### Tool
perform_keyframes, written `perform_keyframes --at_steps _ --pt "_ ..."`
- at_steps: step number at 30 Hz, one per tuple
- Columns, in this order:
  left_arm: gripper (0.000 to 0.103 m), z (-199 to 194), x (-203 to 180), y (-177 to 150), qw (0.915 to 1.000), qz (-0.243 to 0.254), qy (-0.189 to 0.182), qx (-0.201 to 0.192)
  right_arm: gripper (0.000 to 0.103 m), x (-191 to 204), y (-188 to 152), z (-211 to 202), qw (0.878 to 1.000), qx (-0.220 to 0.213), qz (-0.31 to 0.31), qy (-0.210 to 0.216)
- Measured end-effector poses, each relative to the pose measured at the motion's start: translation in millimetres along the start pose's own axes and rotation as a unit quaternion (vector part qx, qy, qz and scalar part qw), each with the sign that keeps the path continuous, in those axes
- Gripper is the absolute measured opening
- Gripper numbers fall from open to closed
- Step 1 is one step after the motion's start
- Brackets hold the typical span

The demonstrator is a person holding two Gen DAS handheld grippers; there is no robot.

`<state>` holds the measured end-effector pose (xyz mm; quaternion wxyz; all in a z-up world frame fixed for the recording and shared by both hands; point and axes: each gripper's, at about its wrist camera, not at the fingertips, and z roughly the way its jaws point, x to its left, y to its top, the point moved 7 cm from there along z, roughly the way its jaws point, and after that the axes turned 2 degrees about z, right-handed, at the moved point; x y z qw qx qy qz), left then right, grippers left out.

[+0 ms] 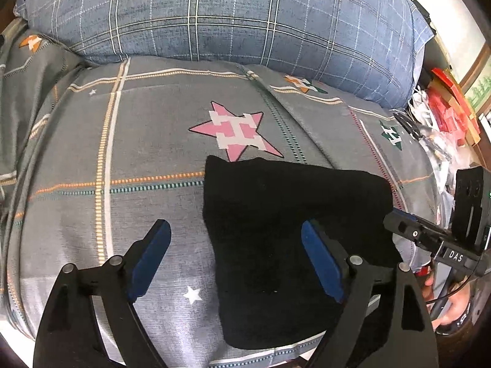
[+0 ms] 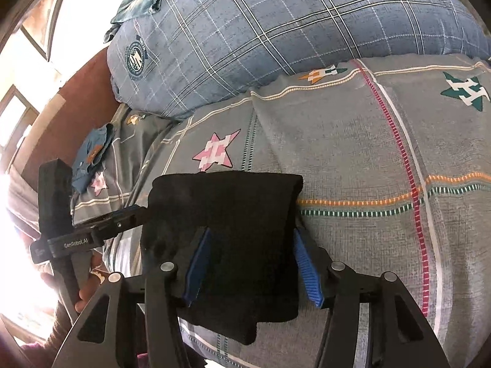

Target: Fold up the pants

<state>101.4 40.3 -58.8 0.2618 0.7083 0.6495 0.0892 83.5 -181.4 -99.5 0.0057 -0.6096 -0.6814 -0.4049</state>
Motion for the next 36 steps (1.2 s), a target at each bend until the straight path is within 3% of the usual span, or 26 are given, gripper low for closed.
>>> perform_keyframes --at_steps 6,12,16,18,20,21,22,23,25,29,36 --pt "0.088 1.9 11.8 0.8 0.9999 -0.006 0.007 0.005 0.064 -4.9 3.9 0.1 1.000 -0.003 0.005 -0.010" --pt "0.088 6.5 16.9 -4.0 0.9998 -0.012 0.008 0.015 0.064 -5.6 1.8 7.9 1.000 0.005 0.006 -0.010" --pt "0.088 17.8 16.6 -12.0 0.9970 -0.051 -0.047 0.035 0.064 -4.1 0.2 15.0 1.000 0.008 0.004 -0.005" --pt "0.088 30.9 11.7 -19.1 0.9904 -0.085 -0.092 0.058 0.064 -2.4 -2.5 24.2 1.000 0.014 -0.005 0.001" --pt "0.087 40.8 1.4 -25.6 0.9846 -0.100 -0.123 0.075 0.058 1.1 -3.8 29.3 0.999 0.008 -0.038 -0.018" --pt "0.085 38.4 -4.7 -25.1 0.9875 -0.089 -0.113 0.065 0.050 4.9 -3.7 28.1 0.998 0.001 -0.055 -0.020" --pt "0.078 35.2 -12.7 -25.2 0.9885 -0.076 -0.114 0.064 0.041 7.2 -3.3 25.3 0.998 -0.004 -0.061 -0.021" --pt "0.076 29.8 -17.4 -24.6 0.9906 -0.068 -0.104 0.058 0.038 10.6 -1.5 19.0 0.997 -0.011 -0.068 -0.017" --pt "0.059 18.3 -23.8 -22.3 0.9916 -0.056 -0.107 0.046 0.032 15.4 0.8 8.5 0.997 -0.020 -0.076 -0.009" --pt "0.052 -1.1 -29.8 -15.5 0.9886 -0.059 -0.134 0.032 0.031 20.0 7.4 -9.0 0.995 -0.035 -0.091 -0.006" --pt "0.052 0.6 -31.6 26.5 0.9916 -0.051 -0.117 0.022 0.031 13.0 42.2 -5.9 0.997 -0.033 -0.067 0.004"
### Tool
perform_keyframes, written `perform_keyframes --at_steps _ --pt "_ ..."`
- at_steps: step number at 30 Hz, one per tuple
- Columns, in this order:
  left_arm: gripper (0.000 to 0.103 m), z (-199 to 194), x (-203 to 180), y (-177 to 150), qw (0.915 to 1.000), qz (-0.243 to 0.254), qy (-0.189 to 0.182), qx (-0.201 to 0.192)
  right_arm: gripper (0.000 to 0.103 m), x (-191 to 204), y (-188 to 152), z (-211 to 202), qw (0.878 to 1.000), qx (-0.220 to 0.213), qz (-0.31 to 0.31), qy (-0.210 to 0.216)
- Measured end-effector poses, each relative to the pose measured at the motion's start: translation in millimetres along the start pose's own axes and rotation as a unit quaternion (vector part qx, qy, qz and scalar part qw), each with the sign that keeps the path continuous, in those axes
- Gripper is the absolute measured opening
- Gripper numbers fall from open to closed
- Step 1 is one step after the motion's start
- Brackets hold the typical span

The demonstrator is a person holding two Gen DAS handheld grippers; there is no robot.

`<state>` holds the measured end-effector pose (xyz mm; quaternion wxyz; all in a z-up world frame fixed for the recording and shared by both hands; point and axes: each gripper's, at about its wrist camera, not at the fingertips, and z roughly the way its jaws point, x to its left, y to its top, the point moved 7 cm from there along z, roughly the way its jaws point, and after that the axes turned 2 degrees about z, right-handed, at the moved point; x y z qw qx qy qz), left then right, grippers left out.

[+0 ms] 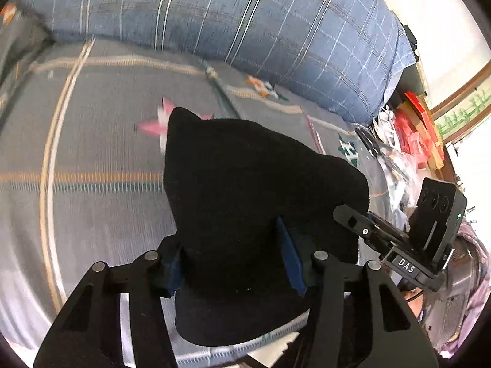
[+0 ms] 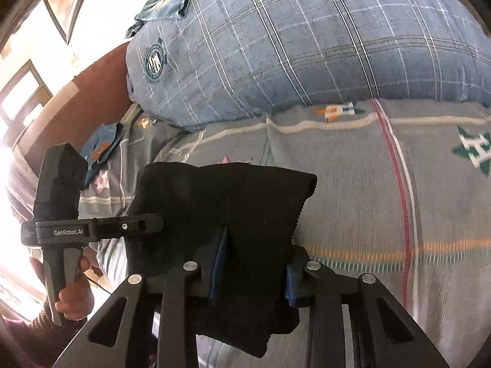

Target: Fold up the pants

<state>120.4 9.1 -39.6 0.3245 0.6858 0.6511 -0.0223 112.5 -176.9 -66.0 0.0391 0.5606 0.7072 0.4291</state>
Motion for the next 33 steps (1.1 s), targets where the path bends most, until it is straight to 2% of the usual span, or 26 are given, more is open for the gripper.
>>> perform_keyframes --at_steps 7,10,11,13,14,15,16,18,20,21,22,24,26,29,33 --pt "0.053 21.6 -5.8 78.2 0.9989 0.013 0.040 -0.022 0.031 -12.0 78.1 26.2 0.999 -0.019 -0.015 -0.022" --pt "0.055 45.5 1.0 94.5 0.9977 0.013 0.063 -0.022 0.035 -28.7 91.0 49.2 0.999 -0.013 -0.010 -0.039" --pt "0.055 59.3 5.3 96.5 0.9964 0.018 0.081 -0.016 0.035 -40.4 91.0 63.6 0.998 -0.002 -0.012 -0.065" --pt "0.057 82.1 20.3 93.4 0.9897 0.029 0.140 0.000 0.039 -58.6 85.1 89.1 0.993 0.023 -0.019 -0.110" --pt "0.059 91.2 25.2 91.2 0.9865 0.036 0.160 0.002 0.042 -63.8 83.4 94.7 0.993 0.016 -0.019 -0.113" --pt "0.065 93.3 27.6 89.9 0.9861 0.038 0.161 0.001 0.050 -66.2 84.4 92.8 0.994 0.002 -0.014 -0.111" --pt "0.065 91.3 27.7 89.2 0.9867 0.039 0.158 -0.006 0.052 -68.0 85.2 90.7 0.994 -0.001 -0.006 -0.111" --pt "0.066 82.6 26.3 88.6 0.9867 0.044 0.155 -0.015 0.052 -68.4 86.4 82.1 0.994 -0.006 0.004 -0.107" --pt "0.066 68.6 26.2 87.2 0.9844 0.047 0.166 -0.033 0.053 -70.1 88.3 65.8 0.990 -0.019 0.006 -0.136" --pt "0.066 62.2 25.9 87.0 0.9825 0.048 0.174 -0.045 0.062 -70.6 89.4 57.6 0.989 -0.023 0.008 -0.145" --pt "0.070 53.7 26.8 85.0 0.9789 0.047 0.189 -0.061 0.075 -70.8 90.2 48.5 0.988 -0.029 0.012 -0.153" --pt "0.079 39.6 28.7 76.7 0.9686 0.044 0.227 -0.090 0.091 -67.1 87.7 28.5 0.983 -0.048 0.021 -0.175" --pt "0.081 26.3 33.1 65.8 0.9567 0.041 0.264 -0.115 0.100 -60.6 81.8 7.2 0.974 -0.080 0.023 -0.210" --pt "0.082 23.7 34.9 51.2 0.9527 0.033 0.276 -0.124 0.103 -50.1 68.2 -7.6 0.970 -0.096 0.017 -0.224" --pt "0.082 22.7 38.4 33.9 0.9496 -0.015 0.280 -0.140 0.103 -40.3 41.3 -17.6 0.963 -0.092 0.005 -0.255"
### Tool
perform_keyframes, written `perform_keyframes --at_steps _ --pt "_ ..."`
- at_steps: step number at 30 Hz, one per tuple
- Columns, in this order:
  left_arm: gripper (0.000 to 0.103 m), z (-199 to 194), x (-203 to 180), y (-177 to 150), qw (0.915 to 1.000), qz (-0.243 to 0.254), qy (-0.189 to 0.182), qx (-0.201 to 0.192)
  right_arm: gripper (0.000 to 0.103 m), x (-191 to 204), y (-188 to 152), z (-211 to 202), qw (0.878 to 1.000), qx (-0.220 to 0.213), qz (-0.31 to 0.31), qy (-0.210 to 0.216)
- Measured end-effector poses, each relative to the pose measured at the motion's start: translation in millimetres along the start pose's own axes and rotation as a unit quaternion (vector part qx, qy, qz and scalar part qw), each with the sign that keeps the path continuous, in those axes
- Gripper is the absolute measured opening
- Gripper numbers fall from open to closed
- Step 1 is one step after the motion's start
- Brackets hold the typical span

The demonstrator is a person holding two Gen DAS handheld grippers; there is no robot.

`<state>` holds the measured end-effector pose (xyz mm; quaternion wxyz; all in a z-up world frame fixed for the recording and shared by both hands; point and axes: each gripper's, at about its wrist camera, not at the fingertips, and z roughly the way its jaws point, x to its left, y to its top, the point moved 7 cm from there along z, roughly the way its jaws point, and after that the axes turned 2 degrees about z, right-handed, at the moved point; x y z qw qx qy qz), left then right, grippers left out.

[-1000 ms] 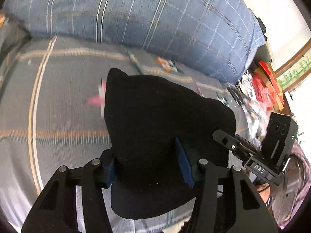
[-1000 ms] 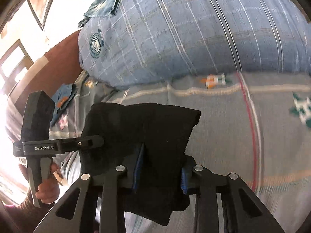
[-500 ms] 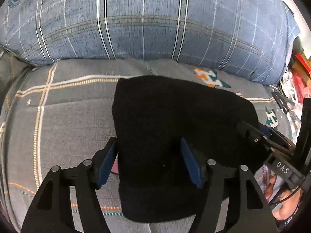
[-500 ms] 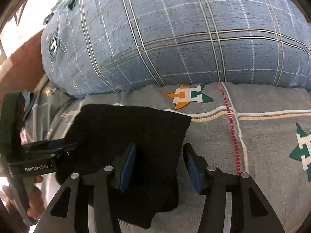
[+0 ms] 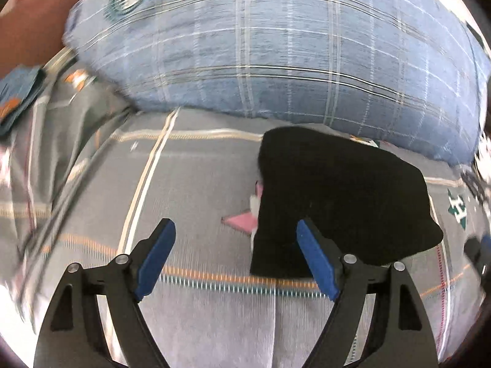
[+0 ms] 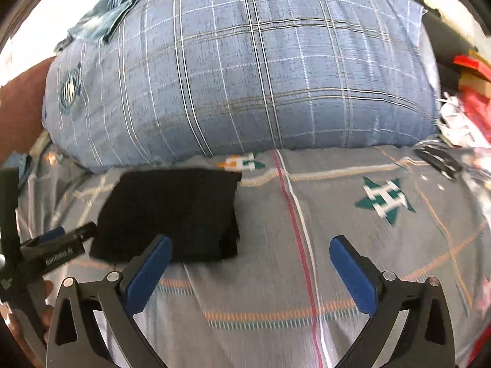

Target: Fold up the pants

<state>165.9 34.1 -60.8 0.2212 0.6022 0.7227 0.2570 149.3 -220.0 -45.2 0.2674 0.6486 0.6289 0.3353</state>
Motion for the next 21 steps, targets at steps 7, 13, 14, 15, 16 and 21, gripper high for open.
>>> perform_keyframes --at_steps 7,13,14,15,16,21 --pt "0.082 -22.3 -11.7 -28.4 0.9996 0.024 0.016 -0.002 0.103 -1.5 -29.1 -32.4 0.998 -0.013 -0.019 -0.054" --pt "0.082 -43.2 -21.7 -44.1 0.9972 0.056 0.042 -0.028 0.103 -0.5 -42.1 -46.6 0.997 -0.020 -0.042 -0.066" --pt "0.082 -46.6 -23.9 -46.3 0.9968 0.060 0.044 -0.031 0.103 -1.2 -43.4 -48.0 0.997 -0.018 -0.041 -0.061" --pt "0.082 -49.6 -25.3 -48.3 0.9965 0.062 0.045 -0.033 0.103 -2.2 -44.4 -48.8 0.998 -0.016 -0.038 -0.056" --pt "0.082 -52.6 -26.4 -49.9 0.9965 0.062 0.044 -0.033 0.103 -3.2 -45.3 -50.1 0.998 -0.014 -0.034 -0.052" --pt "0.082 -62.6 -31.6 -54.4 0.9985 0.048 0.011 -0.025 0.103 -11.9 -46.9 -61.3 0.998 -0.027 -0.020 -0.045"
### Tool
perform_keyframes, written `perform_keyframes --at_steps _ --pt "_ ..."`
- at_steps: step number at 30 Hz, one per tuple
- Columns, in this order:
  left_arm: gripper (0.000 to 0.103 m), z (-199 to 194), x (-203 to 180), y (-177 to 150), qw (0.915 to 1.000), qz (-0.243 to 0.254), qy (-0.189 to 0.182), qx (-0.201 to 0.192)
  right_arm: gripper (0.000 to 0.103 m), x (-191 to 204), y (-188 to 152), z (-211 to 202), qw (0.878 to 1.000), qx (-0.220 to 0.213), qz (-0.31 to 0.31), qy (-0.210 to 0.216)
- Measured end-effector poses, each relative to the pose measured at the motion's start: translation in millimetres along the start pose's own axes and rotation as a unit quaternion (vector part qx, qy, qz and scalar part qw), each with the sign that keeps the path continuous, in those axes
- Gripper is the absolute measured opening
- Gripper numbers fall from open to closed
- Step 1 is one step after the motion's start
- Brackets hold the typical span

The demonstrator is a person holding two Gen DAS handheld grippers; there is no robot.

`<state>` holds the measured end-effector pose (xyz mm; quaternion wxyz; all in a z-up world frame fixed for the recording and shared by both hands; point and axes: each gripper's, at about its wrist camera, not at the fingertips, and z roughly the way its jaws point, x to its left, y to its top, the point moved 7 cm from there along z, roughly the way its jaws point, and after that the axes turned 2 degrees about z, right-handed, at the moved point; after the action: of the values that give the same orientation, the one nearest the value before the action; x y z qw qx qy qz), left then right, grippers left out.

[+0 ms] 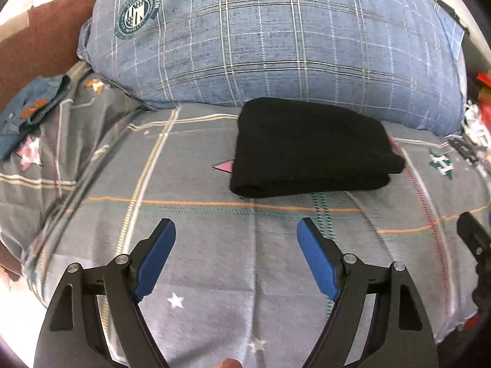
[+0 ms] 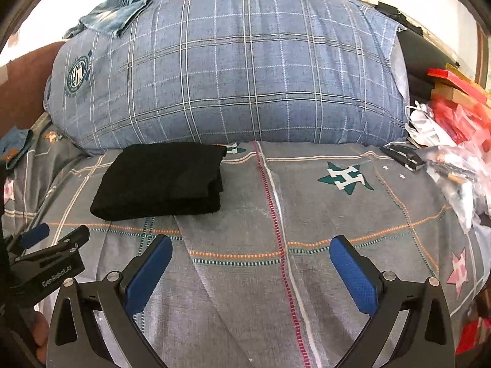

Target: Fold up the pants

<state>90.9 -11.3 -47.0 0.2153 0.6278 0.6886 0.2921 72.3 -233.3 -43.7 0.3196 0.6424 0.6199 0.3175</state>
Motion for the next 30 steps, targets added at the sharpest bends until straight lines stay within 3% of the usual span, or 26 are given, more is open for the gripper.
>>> perform_keyframes --at_steps 20,30 --pt "0.082 -14.5 -41.0 -3.5 0.9981 0.039 -0.047 0.003 0.103 -27.5 -9.3 -8.1 1.000 -0.006 0.011 -0.013" --pt "0.082 -14.6 -45.1 -3.4 0.9981 0.038 -0.049 0.004 0.103 -31.0 -8.9 -7.4 1.000 -0.009 0.012 -0.013"
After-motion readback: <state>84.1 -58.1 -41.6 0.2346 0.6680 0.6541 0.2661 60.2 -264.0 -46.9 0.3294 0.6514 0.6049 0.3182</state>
